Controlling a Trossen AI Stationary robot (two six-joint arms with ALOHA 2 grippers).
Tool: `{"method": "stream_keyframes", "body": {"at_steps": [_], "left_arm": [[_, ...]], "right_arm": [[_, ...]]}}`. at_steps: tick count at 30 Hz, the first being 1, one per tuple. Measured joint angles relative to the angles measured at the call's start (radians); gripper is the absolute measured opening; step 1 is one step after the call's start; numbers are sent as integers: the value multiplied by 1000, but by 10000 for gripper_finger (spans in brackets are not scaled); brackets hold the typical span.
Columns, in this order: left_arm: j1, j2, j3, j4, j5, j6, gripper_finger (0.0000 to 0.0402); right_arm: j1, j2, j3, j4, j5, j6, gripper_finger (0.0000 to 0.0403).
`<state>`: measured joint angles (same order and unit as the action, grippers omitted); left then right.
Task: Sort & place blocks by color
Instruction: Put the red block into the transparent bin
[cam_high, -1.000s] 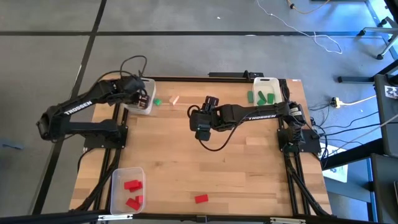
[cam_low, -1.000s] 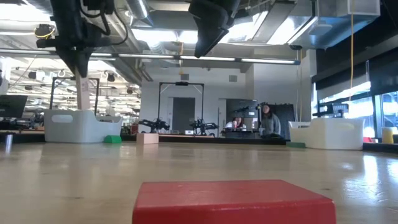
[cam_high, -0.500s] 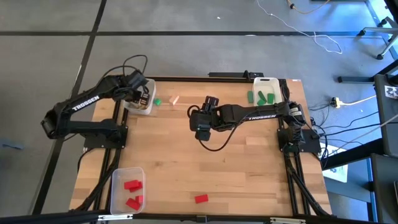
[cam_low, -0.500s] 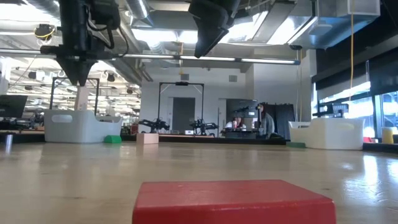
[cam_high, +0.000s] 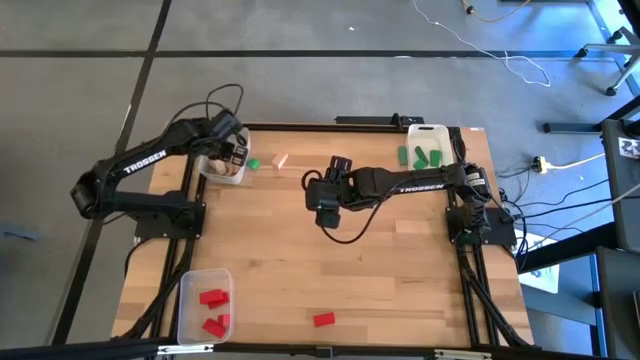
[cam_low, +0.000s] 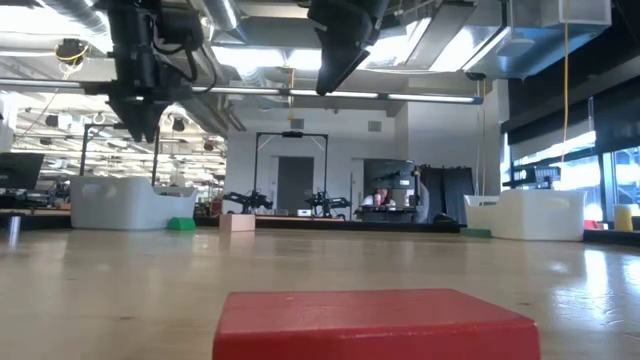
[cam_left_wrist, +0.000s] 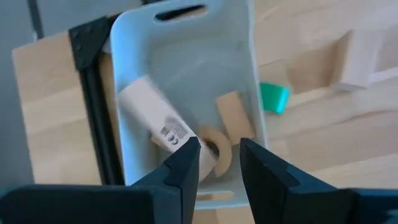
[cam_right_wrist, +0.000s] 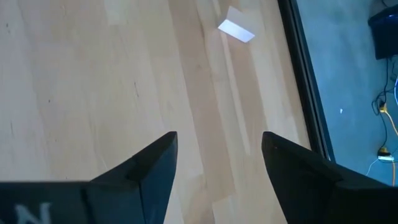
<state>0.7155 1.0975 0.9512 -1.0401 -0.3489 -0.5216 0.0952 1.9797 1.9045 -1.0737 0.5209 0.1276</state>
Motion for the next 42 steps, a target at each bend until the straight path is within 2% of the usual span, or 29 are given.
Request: {"method": "stream_keyframes", "body": {"at_steps": [6, 13, 16, 19, 21, 23, 26, 29, 35, 42], "left_arm": [[-8, -54, 0, 5, 77, 74, 108], [-54, -152, 0, 5, 309, 209, 108], [-78, -194, 0, 3, 420, 221, 108], [-110, -222, 0, 2, 526, 265, 108], [-140, -232, 0, 1, 579, 292, 108], [-174, -232, 0, 1, 586, 295, 108], [-217, -233, 0, 1, 539, 297, 108], [-244, -233, 0, 1, 490, 297, 108], [-272, -233, 0, 0, 493, 326, 108], [-310, -274, 1, -6, 527, 449, 108]], "right_arm": [[0, 0, 0, -1, -1, -31, 234], [-20, 0, 0, 20, -53, -167, 234], [-35, 0, -5, 26, -90, -192, 234], [-52, 1, -13, -8, -201, -185, 234], [-62, 2, -13, -39, -344, -194, 234], [-66, 6, -13, -61, -510, -213, 234], [-62, 9, -14, -82, -725, -268, 234], [-45, 12, -14, -95, -900, -318, 234], [17, 42, -14, -104, -934, -399, 234], [105, 129, -14, -87, -934, -365, 234]]}}
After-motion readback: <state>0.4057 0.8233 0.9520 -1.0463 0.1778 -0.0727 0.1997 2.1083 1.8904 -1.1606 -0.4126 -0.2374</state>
